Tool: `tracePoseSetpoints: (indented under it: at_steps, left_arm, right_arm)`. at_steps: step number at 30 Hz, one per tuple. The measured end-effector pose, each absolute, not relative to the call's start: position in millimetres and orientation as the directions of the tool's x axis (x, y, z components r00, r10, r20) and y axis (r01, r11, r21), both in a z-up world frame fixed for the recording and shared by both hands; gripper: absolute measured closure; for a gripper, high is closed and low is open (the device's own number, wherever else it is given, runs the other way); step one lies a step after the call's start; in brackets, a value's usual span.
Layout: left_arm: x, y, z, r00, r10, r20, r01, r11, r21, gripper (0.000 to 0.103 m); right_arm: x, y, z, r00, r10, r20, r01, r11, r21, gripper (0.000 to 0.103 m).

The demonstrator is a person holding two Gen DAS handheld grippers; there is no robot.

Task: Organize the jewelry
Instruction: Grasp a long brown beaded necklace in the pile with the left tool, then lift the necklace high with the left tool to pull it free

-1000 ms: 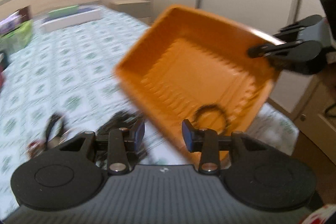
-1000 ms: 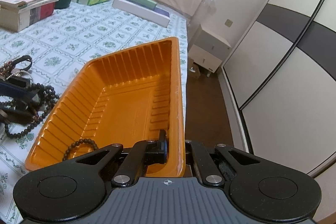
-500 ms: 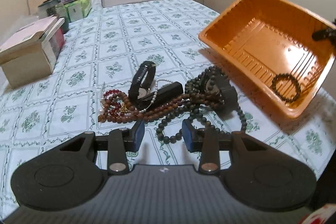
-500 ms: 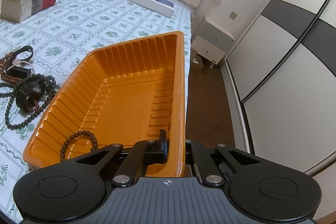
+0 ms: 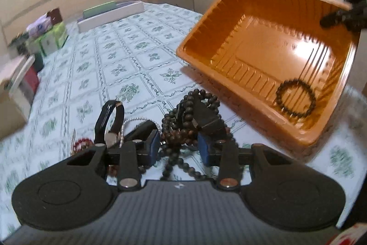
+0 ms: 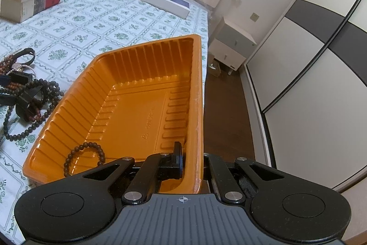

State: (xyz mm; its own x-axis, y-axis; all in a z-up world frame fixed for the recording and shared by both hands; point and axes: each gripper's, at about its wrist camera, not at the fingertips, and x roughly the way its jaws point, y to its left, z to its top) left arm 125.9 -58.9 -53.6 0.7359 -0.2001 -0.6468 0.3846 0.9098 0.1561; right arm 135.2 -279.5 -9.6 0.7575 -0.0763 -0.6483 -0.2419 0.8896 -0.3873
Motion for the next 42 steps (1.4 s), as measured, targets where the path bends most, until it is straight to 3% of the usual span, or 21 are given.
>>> tracePoseSetpoints:
  at_steps: [6, 10, 16, 27, 42]
  left_arm:
    - [133, -69, -65, 0.735, -0.193, -0.651, 0.458, 0.849, 0.265, 0.081]
    - [137, -72, -65, 0.742, -0.19, -0.643, 0.477, 0.823, 0.308, 0.096]
    - [142, -57, -28, 0.758, -0.241, -0.606, 0.471, 0.845, 0.253, 0.096]
    - [150, -29, 95, 0.813, -0.358, -0.459, 0.471, 0.868, 0.156, 0.096]
    - [137, -24, 233, 0.865, -0.443, -0.234, 0.486, 0.855, 0.18, 0.096]
  right_arm:
    - [137, -281, -13, 0.756, -0.076, -0.65, -0.24, 0.891, -0.384, 0.1]
    - [137, -282, -13, 0.755, -0.075, -0.652, -0.24, 0.893, -0.381, 0.1]
    - [137, -283, -14, 0.755, -0.075, -0.652, -0.239, 0.894, -0.38, 0.1]
    - [134, -282, -12, 0.761, -0.075, -0.644, -0.236, 0.893, -0.383, 0.1]
    - [132, -281, -6, 0.772, -0.07, -0.632, -0.237, 0.891, -0.387, 0.1]
